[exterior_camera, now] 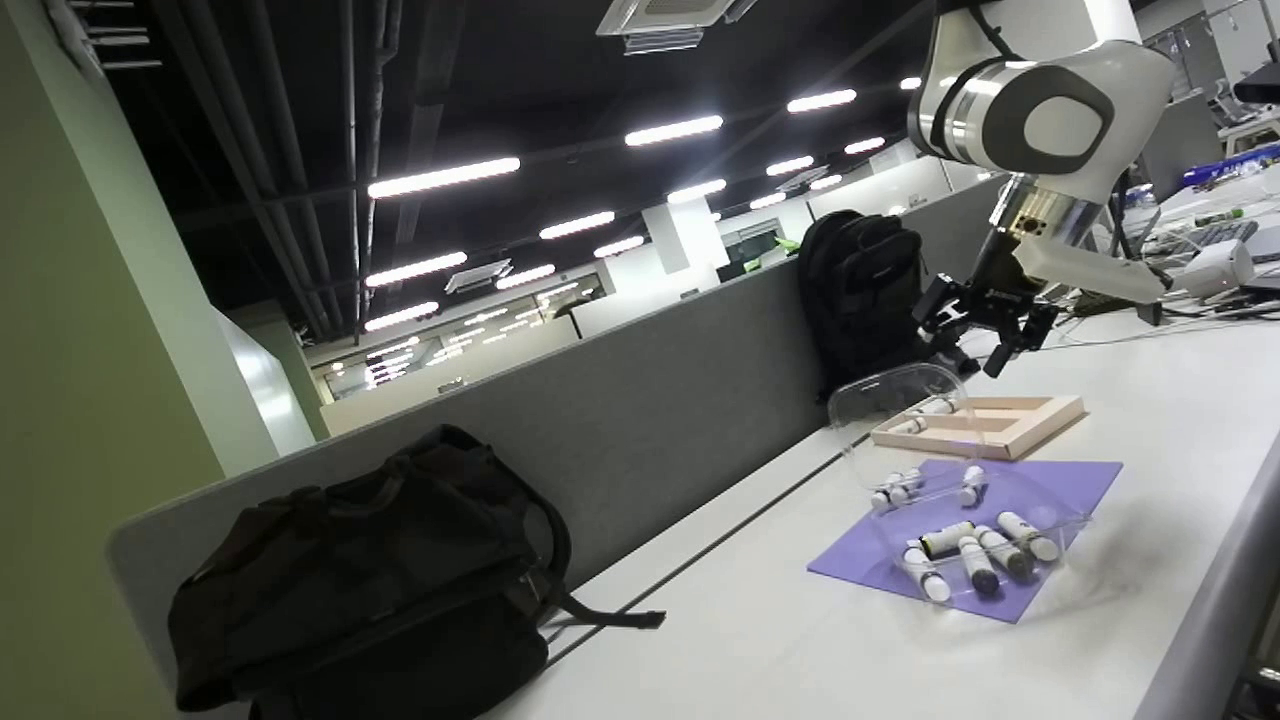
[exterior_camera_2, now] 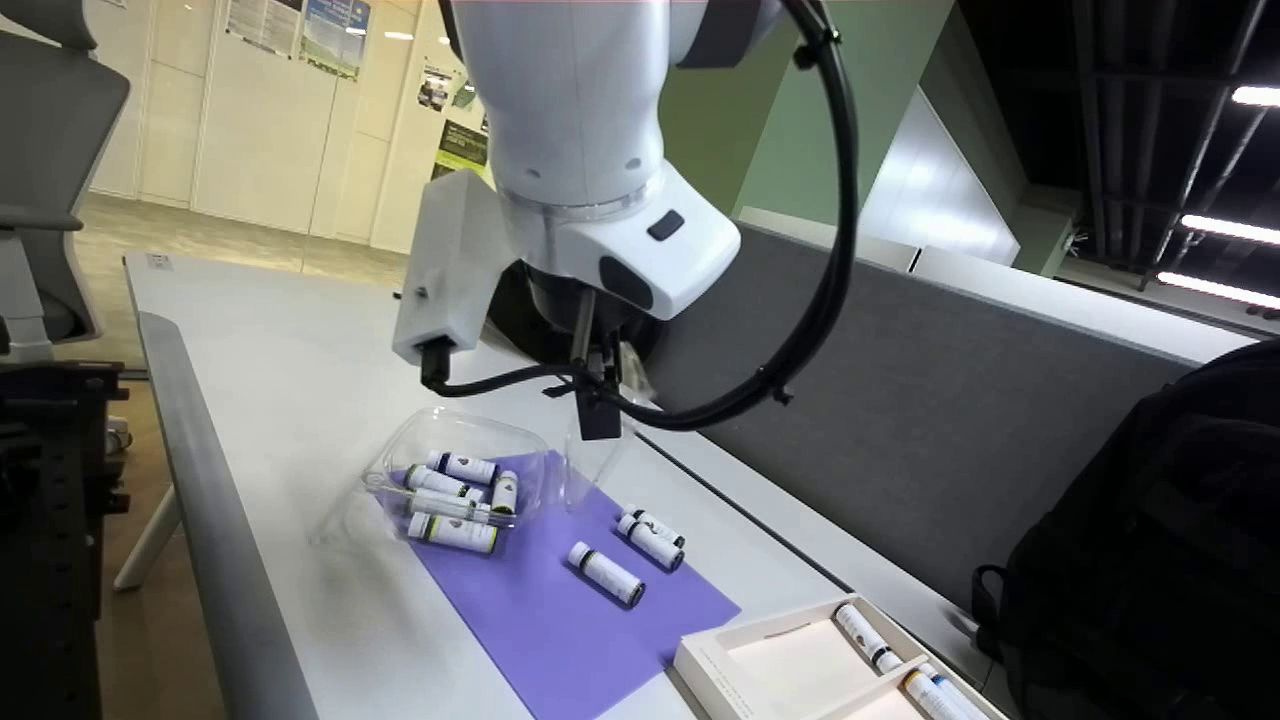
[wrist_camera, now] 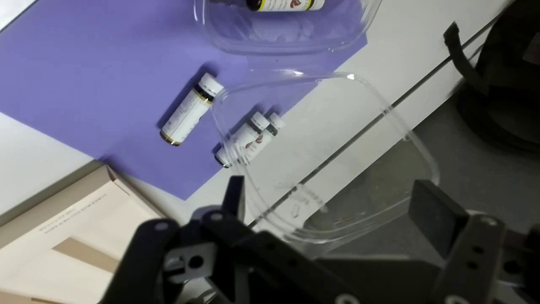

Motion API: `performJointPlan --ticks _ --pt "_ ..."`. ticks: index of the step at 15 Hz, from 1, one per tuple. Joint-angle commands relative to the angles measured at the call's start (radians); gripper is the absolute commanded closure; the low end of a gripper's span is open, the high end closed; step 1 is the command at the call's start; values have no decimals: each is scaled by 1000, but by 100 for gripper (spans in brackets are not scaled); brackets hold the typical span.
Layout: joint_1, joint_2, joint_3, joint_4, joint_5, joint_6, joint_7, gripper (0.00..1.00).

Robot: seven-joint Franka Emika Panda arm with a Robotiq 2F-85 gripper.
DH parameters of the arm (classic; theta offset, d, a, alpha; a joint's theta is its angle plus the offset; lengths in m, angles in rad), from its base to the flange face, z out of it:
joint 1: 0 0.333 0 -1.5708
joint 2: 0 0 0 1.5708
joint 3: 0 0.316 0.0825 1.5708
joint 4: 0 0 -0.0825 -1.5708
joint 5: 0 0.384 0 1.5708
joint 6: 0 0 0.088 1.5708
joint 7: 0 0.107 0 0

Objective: Open the clear container

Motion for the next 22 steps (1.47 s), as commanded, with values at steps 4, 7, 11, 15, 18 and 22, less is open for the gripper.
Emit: performJointPlan --ticks 4,7,11,15,18,22 --pt "-39 8 -29 42 1 37 0 0" --pt "3 -4 -46 33 -115 77 130 0" --pt "54 67 -33 27 -385 148 423 0" --pt "88 116 -51 -14 -701 153 703 0" --pt "101 88 -59 -61 -956 96 908 0" --pt "90 79 -81 -44 -1309 24 1160 0"
